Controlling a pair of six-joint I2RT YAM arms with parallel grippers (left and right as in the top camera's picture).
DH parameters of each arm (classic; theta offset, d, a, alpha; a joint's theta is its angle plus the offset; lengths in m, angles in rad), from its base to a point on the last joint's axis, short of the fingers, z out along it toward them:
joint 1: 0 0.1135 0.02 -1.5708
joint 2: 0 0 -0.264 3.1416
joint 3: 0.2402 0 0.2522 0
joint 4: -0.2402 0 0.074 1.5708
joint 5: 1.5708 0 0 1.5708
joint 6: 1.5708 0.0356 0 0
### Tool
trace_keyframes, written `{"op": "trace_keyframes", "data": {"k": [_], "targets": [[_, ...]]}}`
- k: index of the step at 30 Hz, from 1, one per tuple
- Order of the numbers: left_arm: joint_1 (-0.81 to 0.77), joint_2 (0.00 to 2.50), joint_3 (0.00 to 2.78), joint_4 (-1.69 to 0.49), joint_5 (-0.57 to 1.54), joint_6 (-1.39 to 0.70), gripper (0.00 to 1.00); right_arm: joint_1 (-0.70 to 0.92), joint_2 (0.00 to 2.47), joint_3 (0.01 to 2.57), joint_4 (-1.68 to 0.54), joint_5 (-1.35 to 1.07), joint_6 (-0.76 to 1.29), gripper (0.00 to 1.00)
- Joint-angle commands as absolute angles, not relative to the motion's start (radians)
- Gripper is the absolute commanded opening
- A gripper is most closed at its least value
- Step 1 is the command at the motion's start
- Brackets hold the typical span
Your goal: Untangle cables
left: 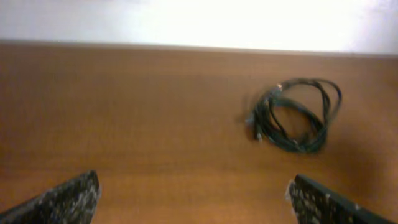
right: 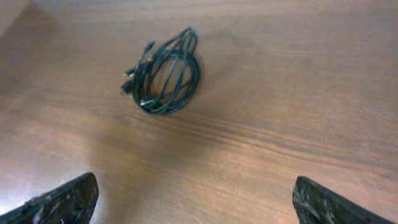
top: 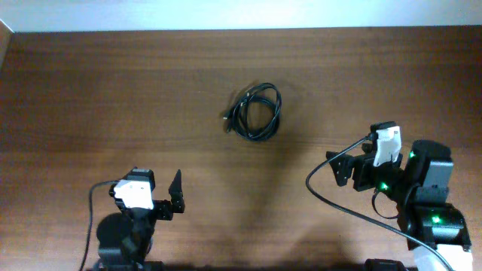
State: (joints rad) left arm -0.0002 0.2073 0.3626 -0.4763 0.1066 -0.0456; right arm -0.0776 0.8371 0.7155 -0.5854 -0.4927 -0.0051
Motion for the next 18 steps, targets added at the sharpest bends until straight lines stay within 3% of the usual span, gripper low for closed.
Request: {"op": "trace_keyframes", "data": {"k": [1,4,7,13,18], "targets": [[0.003,0.445,0.584,-0.557,0.155,-0.048,0.99,-0.072,0.873,0.831,-0.625,-0.427,-0.030,0.99],[0.003,0.810,0.888,-0.741,0.274,-0.047,0.99,-0.072,0.982,0.942,-0.686,-0.403,-0.025,0.99],[0.003,1.016,1.098,-0.801,0.509,0.028,0.99,-0.062,1.103,1.055,-0.719,-0.402,-0.019,0.99],[0.003,1.092,1.222,-0.919,0.361,0.032,0.99,0.278,1.537,1.511,-0.839,-0.042,-0.019,0.99],[-0.034,1.303,1.324,-0.949,0.344,0.032,0.98,0.288,1.584,1.616,-0.880,-0.010,-0.043,0.99]]}}
